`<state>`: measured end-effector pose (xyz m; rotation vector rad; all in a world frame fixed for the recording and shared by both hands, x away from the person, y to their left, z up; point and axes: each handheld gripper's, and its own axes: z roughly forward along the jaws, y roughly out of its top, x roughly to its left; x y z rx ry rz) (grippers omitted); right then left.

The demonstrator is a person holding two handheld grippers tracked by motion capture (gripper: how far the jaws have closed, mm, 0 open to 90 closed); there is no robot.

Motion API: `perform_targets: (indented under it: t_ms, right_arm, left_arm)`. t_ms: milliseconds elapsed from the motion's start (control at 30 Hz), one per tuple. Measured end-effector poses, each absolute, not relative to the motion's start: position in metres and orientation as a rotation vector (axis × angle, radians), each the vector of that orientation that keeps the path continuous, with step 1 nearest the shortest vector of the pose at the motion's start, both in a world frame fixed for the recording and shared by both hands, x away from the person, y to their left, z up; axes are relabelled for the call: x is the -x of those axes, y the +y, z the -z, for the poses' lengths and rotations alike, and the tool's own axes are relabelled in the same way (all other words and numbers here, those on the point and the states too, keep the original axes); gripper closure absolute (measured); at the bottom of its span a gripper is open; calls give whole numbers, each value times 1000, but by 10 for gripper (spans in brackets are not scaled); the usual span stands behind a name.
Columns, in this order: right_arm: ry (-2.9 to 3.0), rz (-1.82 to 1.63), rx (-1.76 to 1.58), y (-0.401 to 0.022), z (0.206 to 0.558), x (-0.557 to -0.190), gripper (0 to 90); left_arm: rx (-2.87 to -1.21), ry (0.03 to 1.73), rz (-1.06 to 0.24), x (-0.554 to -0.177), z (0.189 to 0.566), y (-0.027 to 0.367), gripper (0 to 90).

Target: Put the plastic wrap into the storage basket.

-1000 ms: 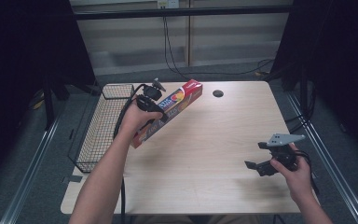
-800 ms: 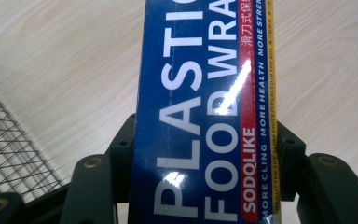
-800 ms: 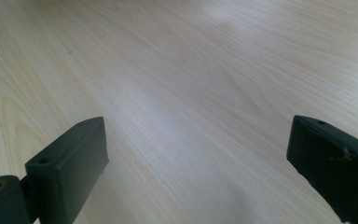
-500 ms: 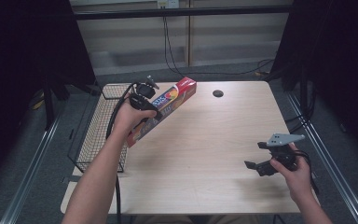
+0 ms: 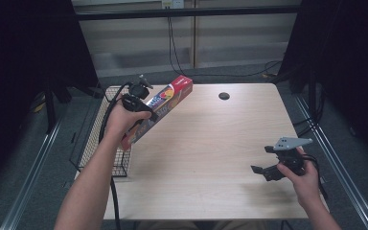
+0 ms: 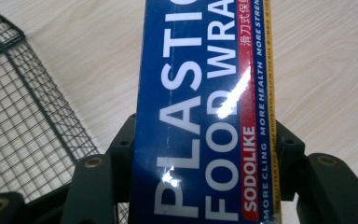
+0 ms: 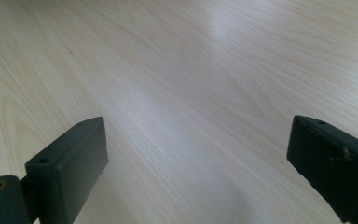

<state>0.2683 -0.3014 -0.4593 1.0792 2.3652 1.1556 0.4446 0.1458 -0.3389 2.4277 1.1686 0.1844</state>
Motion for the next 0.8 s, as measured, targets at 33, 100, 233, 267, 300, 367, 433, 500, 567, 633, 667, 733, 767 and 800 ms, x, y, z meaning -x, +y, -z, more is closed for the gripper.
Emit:
perform_targets:
  t_ms: [33, 100, 233, 267, 300, 367, 433, 500, 567, 633, 667, 733, 767, 800]
  right_arm:
    - [2366, -1157, -1080, -301, 459, -268, 46]
    - [2367, -1157, -1079, -301, 459, -268, 46]
    - [2367, -1158, -1082, -301, 460, -268, 46]
    - [2367, -1159, -1082, -301, 460, -269, 46]
    - [2367, -1160, -1081, -301, 460, -269, 46]
    - [2365, -1160, -1081, -300, 459, -269, 46]
    - [2366, -1160, -1082, -300, 460, -269, 46]
    - [2365, -1155, -1083, -300, 460, -269, 46]
    - [2366, -1159, -1084, -300, 460, -269, 46]
    - [2363, -1161, -1084, -300, 460, -269, 46]
    - [2361, -1161, -1086, -300, 460, -269, 46]
    - [2361, -1163, -1087, -300, 460, -269, 46]
    - [2361, -1162, -1087, -300, 460, -269, 47]
    - [2361, -1161, -1088, -300, 460, -269, 46]
  left_arm:
    - [-2435, 1163, -187, -444, 338, 149, 434]
    - [-2419, 1183, -187, -443, 336, 153, 434]
    - [-2417, 1203, -191, -440, 334, 162, 434]
    - [-2417, 1209, -194, -440, 334, 164, 434]
    - [-2413, 1214, -206, -439, 334, 165, 434]
    - [-2403, 1227, -187, -439, 334, 170, 434]
    - [-2410, 1227, -194, -437, 334, 173, 434]
    - [-2414, 1230, -201, -436, 334, 175, 434]
    - [-2390, 1247, -196, -435, 334, 178, 434]
    - [-2380, 1260, -194, -434, 334, 181, 433]
    - [-2388, 1258, -200, -434, 333, 182, 433]
    - [-2380, 1276, -197, -433, 333, 185, 433]
    - [-2387, 1271, -202, -433, 332, 187, 433]
    - [-2388, 1272, -209, -432, 332, 188, 433]
